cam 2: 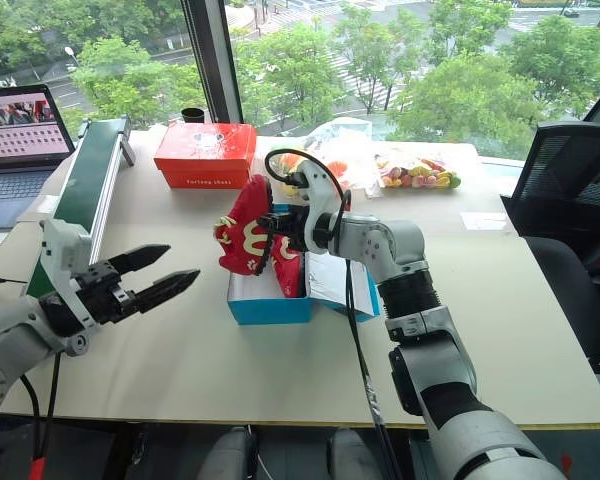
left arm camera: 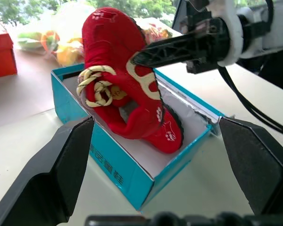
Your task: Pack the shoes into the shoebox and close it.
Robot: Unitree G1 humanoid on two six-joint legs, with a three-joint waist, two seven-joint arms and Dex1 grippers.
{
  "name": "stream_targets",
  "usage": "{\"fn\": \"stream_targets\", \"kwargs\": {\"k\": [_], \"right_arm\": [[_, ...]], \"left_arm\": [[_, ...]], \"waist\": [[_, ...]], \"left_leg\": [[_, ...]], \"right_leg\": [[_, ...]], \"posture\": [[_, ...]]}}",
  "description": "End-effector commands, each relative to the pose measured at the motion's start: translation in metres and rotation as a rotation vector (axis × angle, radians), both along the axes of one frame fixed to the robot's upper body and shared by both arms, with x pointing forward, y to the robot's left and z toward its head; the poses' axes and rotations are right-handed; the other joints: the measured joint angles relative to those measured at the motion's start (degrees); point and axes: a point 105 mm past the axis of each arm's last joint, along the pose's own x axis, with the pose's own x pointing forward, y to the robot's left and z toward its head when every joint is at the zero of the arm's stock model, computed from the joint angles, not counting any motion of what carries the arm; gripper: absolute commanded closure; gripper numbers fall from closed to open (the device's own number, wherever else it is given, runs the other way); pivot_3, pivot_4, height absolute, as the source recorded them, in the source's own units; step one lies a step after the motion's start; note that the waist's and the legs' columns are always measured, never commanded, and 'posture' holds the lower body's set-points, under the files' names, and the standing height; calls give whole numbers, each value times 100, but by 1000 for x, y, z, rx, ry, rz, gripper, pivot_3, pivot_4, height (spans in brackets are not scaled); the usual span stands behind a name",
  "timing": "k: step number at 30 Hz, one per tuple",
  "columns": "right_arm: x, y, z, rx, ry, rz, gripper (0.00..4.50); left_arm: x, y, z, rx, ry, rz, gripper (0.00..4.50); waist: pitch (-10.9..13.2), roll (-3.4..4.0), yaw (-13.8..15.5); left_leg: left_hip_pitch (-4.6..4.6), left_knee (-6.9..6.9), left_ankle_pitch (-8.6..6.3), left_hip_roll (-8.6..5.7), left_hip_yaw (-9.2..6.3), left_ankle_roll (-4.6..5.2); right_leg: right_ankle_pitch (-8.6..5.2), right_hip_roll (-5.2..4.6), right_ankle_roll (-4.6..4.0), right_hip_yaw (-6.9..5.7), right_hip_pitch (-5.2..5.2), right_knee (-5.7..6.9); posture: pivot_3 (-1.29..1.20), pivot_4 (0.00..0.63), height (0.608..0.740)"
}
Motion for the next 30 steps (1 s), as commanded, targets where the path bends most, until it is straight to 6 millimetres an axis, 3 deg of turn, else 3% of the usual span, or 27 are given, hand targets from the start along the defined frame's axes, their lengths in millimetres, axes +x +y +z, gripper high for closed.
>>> {"fn": "stream_targets", "kwargs": {"k": [1,4,12,18,24,26,30], "right_arm": [[-11,5,18,-15,-67,65,4277],[-18,5,14,-46,-57,93,4277],[-21,3,-30,-270,-58,138,4277],[5,1,-58,-428,-160,112,4277],[18,-3,-76,-609,-281,167,4277],[19,-6,-81,-661,-309,191,3300],[21,-3,-66,-624,-351,186,1993]], "left_arm": [[-6,-2,10,-1,-46,-2,0],[-7,-2,8,-6,-42,5,0],[-8,-10,7,-60,-37,-8,0],[-9,-11,6,-65,-31,0,0],[-9,-11,5,-64,-29,2,0],[-8,-12,7,-69,-37,-2,0],[-6,-16,7,-72,-39,-20,0]], "waist": [[0,0,0],[0,0,0],[0,0,-1],[-1,-2,-25],[-2,-3,-29],[-3,-4,-28],[-4,-5,-12]], "left_leg": [[0,0,0,0,0,0],[0,0,0,0,0,0],[2,2,0,0,1,0],[15,2,-1,0,2,0],[106,3,-2,1,4,-3],[134,3,-9,2,4,-15],[147,3,-26,0,5,-42]], "right_leg": [[0,0,0,0,0,0],[0,0,0,0,0,-1],[0,0,-1,0,2,-1],[0,0,-1,1,13,-1],[-25,0,24,0,97,-11],[-41,-1,7,0,101,-17],[-47,-4,-10,3,109,-18]], "posture": [[0,150,739],[0,150,739],[0,150,739],[0,150,739],[0,150,739],[0,150,739],[0,150,739]]}}
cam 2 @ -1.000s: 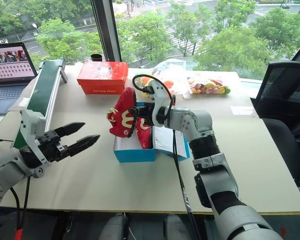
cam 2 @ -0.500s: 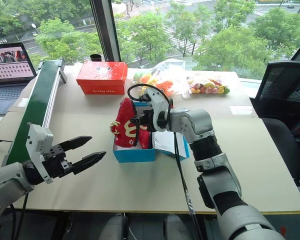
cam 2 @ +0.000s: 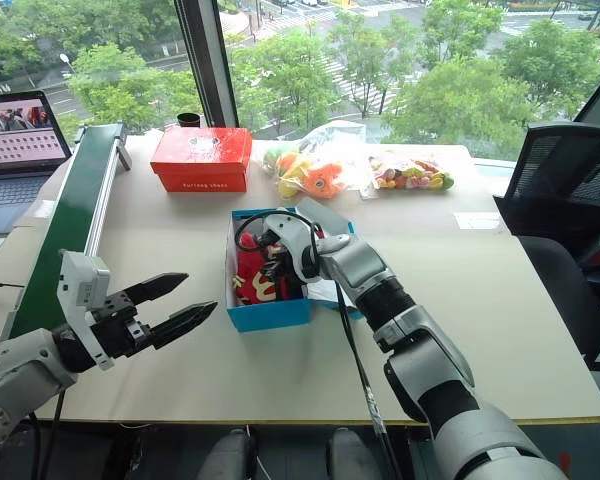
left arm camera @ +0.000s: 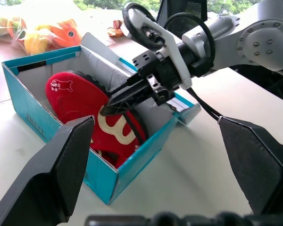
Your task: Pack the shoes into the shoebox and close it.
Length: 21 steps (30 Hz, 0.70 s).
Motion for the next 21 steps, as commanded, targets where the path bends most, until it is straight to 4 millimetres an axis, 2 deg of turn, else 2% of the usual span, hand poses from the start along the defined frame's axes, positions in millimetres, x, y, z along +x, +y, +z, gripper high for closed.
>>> {"fn": "stream_targets", "kwargs": {"k": [1,3,4,5,6,8,11,14,16,19,21], "right_arm": [[4,-14,0,-9,3,-39,1725],[5,-12,11,36,6,-48,986],[6,-12,24,71,2,-50,637],[6,-11,48,136,-34,-45,196],[5,-10,70,201,-51,-33,28],[-4,-9,108,349,-35,-9,28],[-19,-17,140,447,-26,38,28],[-22,-29,153,470,-62,31,28],[-20,-35,154,478,-76,15,28],[-15,-33,141,446,-103,11,751],[-14,-26,133,450,-95,26,1422]], "left_arm": [[-2,-8,10,-10,-51,-42,0],[-1,-8,10,-10,-50,-46,0],[0,-9,10,-4,-49,-52,0],[2,-8,11,3,-51,-59,0],[4,-8,12,14,-54,-66,0],[7,-6,12,47,-56,-76,0],[14,1,15,88,-64,-74,0],[20,8,18,114,-73,-75,0],[24,10,20,128,-77,-79,0],[28,10,22,133,-83,-94,0],[30,8,23,135,-88,-103,0]], "waist": [[0,0,13],[0,0,18],[0,1,22],[1,1,25],[2,2,37],[4,3,68],[4,4,84],[4,3,103],[4,3,105],[4,3,101],[4,3,98]], "left_leg": [[0,0,1,0,0,1],[-8,-2,23,0,0,36],[-25,-4,25,0,0,40],[-42,-9,25,0,-1,40],[-52,-9,25,0,-1,41],[-91,-11,25,0,-5,40],[-132,-16,23,-1,-4,39],[-129,-38,22,-1,-4,39],[-128,-38,22,-1,-1,39],[-120,-34,23,-1,5,39],[-116,-35,23,0,5,39]], "right_leg": [[1,0,1,0,-1,0],[18,1,34,1,-1,1],[18,1,31,1,1,2],[25,1,19,1,-13,3],[34,1,4,0,-21,5],[35,2,0,-6,-58,6],[38,2,-2,-3,-105,17],[36,2,-4,-7,-108,10],[35,1,-4,-6,-107,7],[36,1,-6,-2,-103,8],[36,2,-5,-1,-102,9]], "posture": [[0,150,739],[0,150,739],[0,150,739],[0,150,739],[0,150,739],[0,150,739],[0,150,739],[0,150,739],[0,150,739],[0,150,739],[0,150,739]]}}
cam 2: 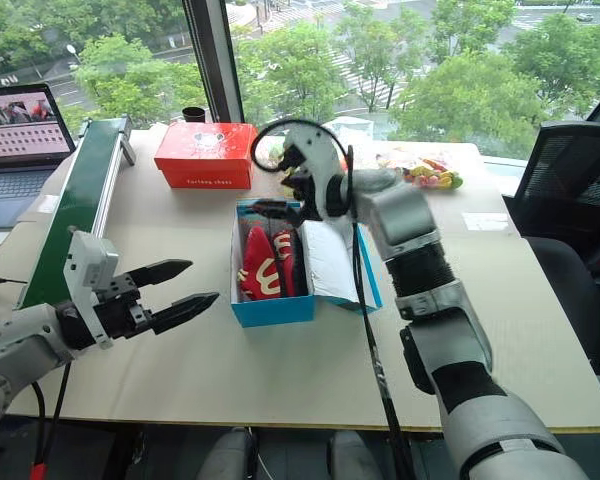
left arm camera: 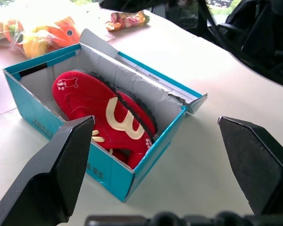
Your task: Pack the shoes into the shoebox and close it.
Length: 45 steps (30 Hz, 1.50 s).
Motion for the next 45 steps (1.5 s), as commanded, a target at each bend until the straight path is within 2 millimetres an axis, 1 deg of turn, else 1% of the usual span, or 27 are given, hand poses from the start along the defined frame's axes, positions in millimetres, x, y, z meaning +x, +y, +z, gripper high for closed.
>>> {"fn": "stream_targets", "kwargs": {"k": [1,2,3,4,6,8,9,12,18,21,23,24,25,27,28,30,31,35,37,38,39,40,41,42,43,44,45], "right_arm": [[4,10,-11,-54,-103,21,1700],[7,13,-20,-86,-136,24,2138],[9,16,-26,-69,-138,29,2513],[11,18,-31,-58,-141,35,2829],[14,20,-43,-98,-159,49,3495],[14,23,-47,-87,-150,72,4237],[14,25,-48,-82,-146,81,4463],[15,29,-52,-87,-144,103,4463],[14,40,-60,-80,-133,138,4463],[13,47,-60,-72,-130,162,4463],[14,50,-66,-81,-116,161,4463],[16,52,-74,-95,-102,154,4463],[19,52,-94,-166,-86,127,4463],[23,50,-127,-295,-79,75,4463],[25,48,-137,-343,-85,54,4463],[26,48,-149,-390,-106,28,4463],[26,49,-150,-389,-114,23,4463],[28,55,-134,-322,-148,31,4463],[29,58,-106,-172,-122,59,4463],[28,56,-89,-113,-126,78,4463],[28,53,-78,-81,-131,93,4463],[25,49,-63,-26,-126,111,4463],[19,40,-35,72,-114,126,4463],[9,28,-14,134,-111,146,4463],[-6,13,2,188,-67,177,4463],[-23,1,8,204,-24,210,4463],[-37,-8,7,188,14,233,4463]], "left_arm": [[0,-3,9,29,-46,-31,0],[0,-2,8,50,-48,-29,0],[-1,1,8,66,-48,-21,0],[-1,4,8,79,-49,-7,0],[-4,12,9,103,-49,9,0],[-6,19,10,125,-50,28,0],[-7,21,10,135,-52,39,0],[-9,28,12,146,-58,68,0],[-13,28,11,145,-58,86,0],[-15,31,11,148,-57,102,0],[-16,33,11,150,-56,112,0],[-17,33,12,148,-57,114,0],[-16,33,12,147,-58,114,0],[-16,29,13,141,-63,106,0],[-15,28,14,139,-65,103,0],[-14,25,14,139,-63,92,0],[-14,24,13,143,-61,85,0],[-11,24,14,149,-61,78,0],[-10,22,14,145,-56,61,0],[-8,21,13,145,-53,51,0],[-8,20,12,145,-50,45,0],[-6,19,12,144,-48,35,0],[-4,17,11,141,-44,18,0],[-2,14,10,141,-41,-2,0],[0,12,10,139,-38,-25,0],[2,10,10,139,-35,-44,0],[4,8,10,142,-34,-59,0]], "waist": [[0,0,-13],[0,0,-23],[0,0,-31],[0,0,-36],[2,-1,-60],[4,-1,-81],[4,-2,-89],[5,-1,-103],[5,-1,-125],[5,-1,-127],[5,-1,-132],[5,0,-134],[5,-1,-135],[5,-1,-139],[4,-1,-141],[4,-1,-137],[3,-2,-131],[1,-6,-118],[2,-5,-114],[2,-4,-114],[4,-4,-108],[5,-3,-110],[5,-3,-109],[12,-2,-75],[15,2,-58],[18,7,-12],[18,8,19]], "left_leg": [[0,-1,0,0,0,0],[-1,-3,0,0,2,0],[-1,-5,0,0,3,0],[-2,-5,0,1,4,0],[-2,-7,0,1,5,0],[-5,-7,0,0,4,0],[-4,-6,0,1,4,-1],[2,-6,0,1,3,-1],[3,-6,0,1,3,-1],[3,-7,0,2,3,-1],[4,-6,0,2,3,-1],[5,-6,0,2,3,-1],[8,-6,0,1,3,-1],[12,-6,0,2,3,-1],[14,-7,0,1,3,-1],[24,-7,0,1,3,-2],[31,-7,0,1,3,-2],[71,-7,-1,1,-3,-3],[94,-7,-1,1,-3,-3],[93,-8,-1,1,-5,-3],[93,-10,0,1,-6,-3],[90,-9,0,1,-8,-2],[87,-9,0,1,-7,-2],[82,-10,0,1,-8,-2],[65,-10,0,1,-14,-2],[50,-10,0,1,-16,-2],[30,-9,0,1,-19,-2]], "right_leg": [[0,0,0,0,0,0],[0,0,0,2,-2,0],[0,0,0,3,-4,0],[0,0,1,3,-4,0],[0,0,0,4,-4,-1],[0,-1,0,4,-6,0],[0,-1,0,4,-5,0],[0,0,0,3,-2,4],[0,0,0,3,-1,5],[0,0,0,3,-1,5],[0,0,-1,3,-1,8],[0,0,-1,3,-1,9],[0,0,-1,4,1,9],[0,0,-1,3,4,9],[0,0,-1,3,6,9],[0,0,-1,4,13,10],[0,0,-1,3,21,9],[-1,-1,0,-3,78,-5],[-2,-1,0,-4,97,-7],[-3,-1,0,-6,96,-6],[-3,-1,0,-6,94,-4],[-2,-1,0,-7,92,-2],[-2,0,-1,-6,89,-2],[-2,-1,-1,-7,87,-3],[-3,-1,0,-13,77,-3],[-3,-1,-1,-15,63,-4],[-3,-1,0,-17,46,-2]], "posture": [[0,150,739],[0,150,739],[0,150,739],[0,150,739],[0,150,739],[0,150,739],[0,150,739],[0,150,739],[0,150,739],[0,150,739],[0,150,739],[0,150,739],[0,150,739],[0,150,739],[0,150,739],[0,150,739],[0,150,739],[0,150,739],[0,150,739],[0,150,739],[0,150,739],[0,150,739],[0,150,739],[0,150,739],[0,150,739],[0,150,739],[0,150,739]]}}
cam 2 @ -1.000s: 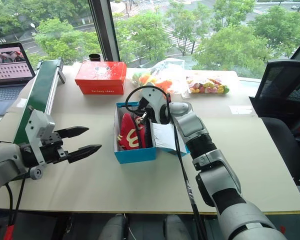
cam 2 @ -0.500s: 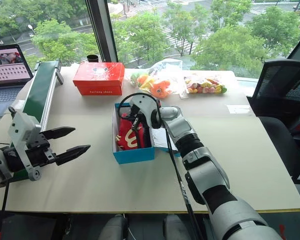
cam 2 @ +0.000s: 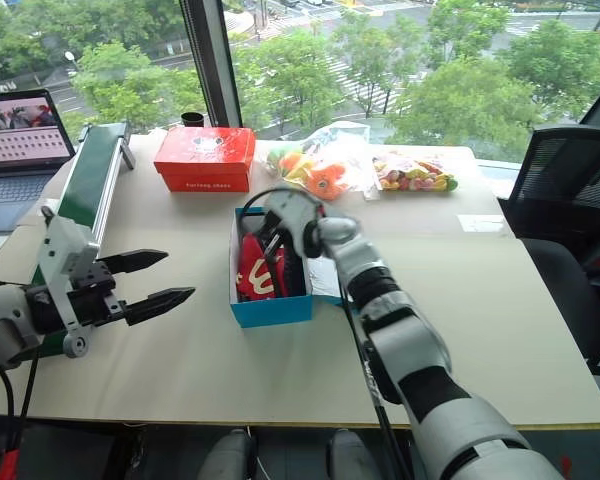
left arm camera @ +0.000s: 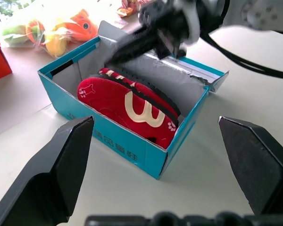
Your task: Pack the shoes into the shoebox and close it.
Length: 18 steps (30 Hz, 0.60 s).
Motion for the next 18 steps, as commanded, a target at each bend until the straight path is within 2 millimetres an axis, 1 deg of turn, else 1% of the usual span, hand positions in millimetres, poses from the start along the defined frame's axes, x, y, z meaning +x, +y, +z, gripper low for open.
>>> {"fn": "stream_targets", "kwargs": {"k": [1,3,5,6,7,9,11,12,15,16,18], "right_arm": [[-63,-30,37,60,93,154,4463],[-88,-49,21,23,202,167,4463],[-119,-74,-11,-49,330,172,4463],[-131,-84,-26,-71,396,158,4463],[-143,-93,-42,-67,481,135,4463],[-157,-103,-69,-55,607,82,4463],[-159,-106,-96,-59,677,7,4463],[-155,-107,-111,-59,699,-52,4463],[-144,-101,-148,-8,758,-163,4463],[-142,-100,-155,-10,758,-180,4463],[-129,-95,-167,44,766,-243,4463]], "left_arm": [[7,-6,6,21,-26,-73,0],[11,-8,5,30,-24,-99,0],[17,-12,6,35,-19,-138,0],[21,-13,6,39,-19,-154,0],[25,-15,6,44,-18,-174,0],[31,-17,6,55,-16,-203,0],[38,-19,7,56,-15,-219,0],[41,-21,8,56,-13,-228,0],[47,-27,9,64,-17,-264,0],[48,-27,10,65,-17,-270,0],[49,-28,11,72,-17,-284,0]], "waist": [[0,0,59],[-2,-3,92],[-2,-5,80],[-2,-6,103],[-1,-5,128],[0,-3,112],[0,-3,41],[0,-3,-6],[-3,-9,-38],[-3,-9,-40],[-2,-9,-43]], "left_leg": [[-8,-1,0,0,0,0],[-12,-3,-4,0,-2,3],[-7,-3,-6,1,0,3],[-9,-2,-5,1,0,4],[-8,-1,-5,0,-1,4],[0,11,-5,-1,2,4],[1,14,-3,-1,11,7],[4,17,-2,0,10,8],[23,31,-2,5,8,8],[22,33,-2,5,7,8],[13,37,-3,4,9,8]], "right_leg": [[0,0,0,0,-12,2],[-1,0,-2,-6,-11,0],[-5,0,-5,-7,-5,-9],[-6,0,-5,-6,-4,-12],[-7,0,-5,-9,4,-14],[-12,0,-1,-5,11,-19],[-32,2,36,9,7,-19],[-32,3,39,10,11,-19],[-30,15,44,15,32,-18],[-30,15,45,15,33,-17],[-30,14,48,18,29,-18]], "posture": [[0,150,739],[0,150,739],[0,150,739],[0,150,739],[0,150,739],[0,150,739],[0,150,739],[0,150,739],[0,150,739],[0,150,739],[0,150,739]]}}
